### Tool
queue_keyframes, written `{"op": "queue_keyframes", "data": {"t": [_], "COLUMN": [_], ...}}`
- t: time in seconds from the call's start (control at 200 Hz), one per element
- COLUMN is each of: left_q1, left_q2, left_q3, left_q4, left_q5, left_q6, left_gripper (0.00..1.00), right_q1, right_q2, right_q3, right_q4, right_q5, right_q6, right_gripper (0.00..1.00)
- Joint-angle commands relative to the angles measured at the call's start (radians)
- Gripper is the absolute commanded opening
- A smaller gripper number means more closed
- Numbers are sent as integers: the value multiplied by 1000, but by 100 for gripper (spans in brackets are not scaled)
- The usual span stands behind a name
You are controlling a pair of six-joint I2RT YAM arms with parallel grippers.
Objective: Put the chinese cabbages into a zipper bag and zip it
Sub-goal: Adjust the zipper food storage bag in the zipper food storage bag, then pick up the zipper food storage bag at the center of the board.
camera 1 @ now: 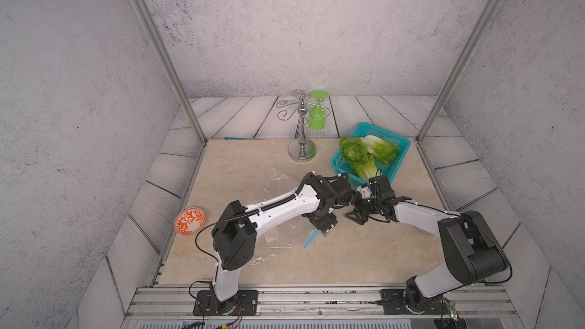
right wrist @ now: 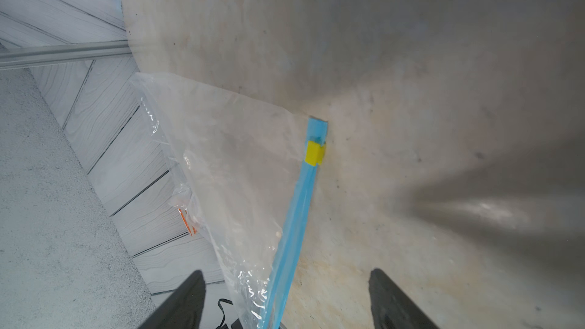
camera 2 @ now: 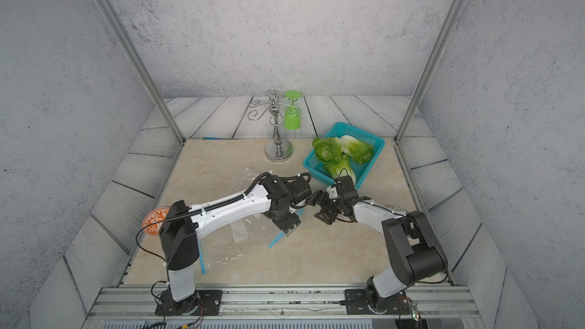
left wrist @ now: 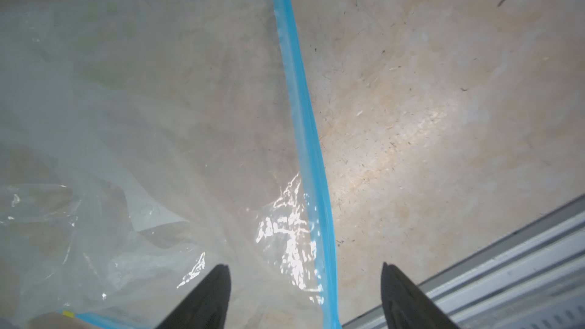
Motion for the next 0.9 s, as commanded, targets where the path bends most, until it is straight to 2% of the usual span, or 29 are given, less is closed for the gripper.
{"op": "queue_keyframes", "data": {"t": [0.0,0.305,0.555,0.896], "left_q1": [-13,-13,-23,-34], "left_q2": [30,70,61,120], "left_q3": [21,-3,49,27], "left_q4": [-78,-39,-40,-6], "left_q5": [-142,-223,-157,-148], "left_q6": [41,80,60,65], "left_gripper": [77,68,76,77], "right_q1": [-3,-2,-3,-3], "right_q2": [-46,-31,-25,-17], "right_q3": [-10,-12,-19,-32], "right_q4": [-22,-10,1,5], "right_q5": [-25,-49,-50,-52], "right_q6": [-17,-18,-20,-25], "right_gripper": [81,81,81,81]}}
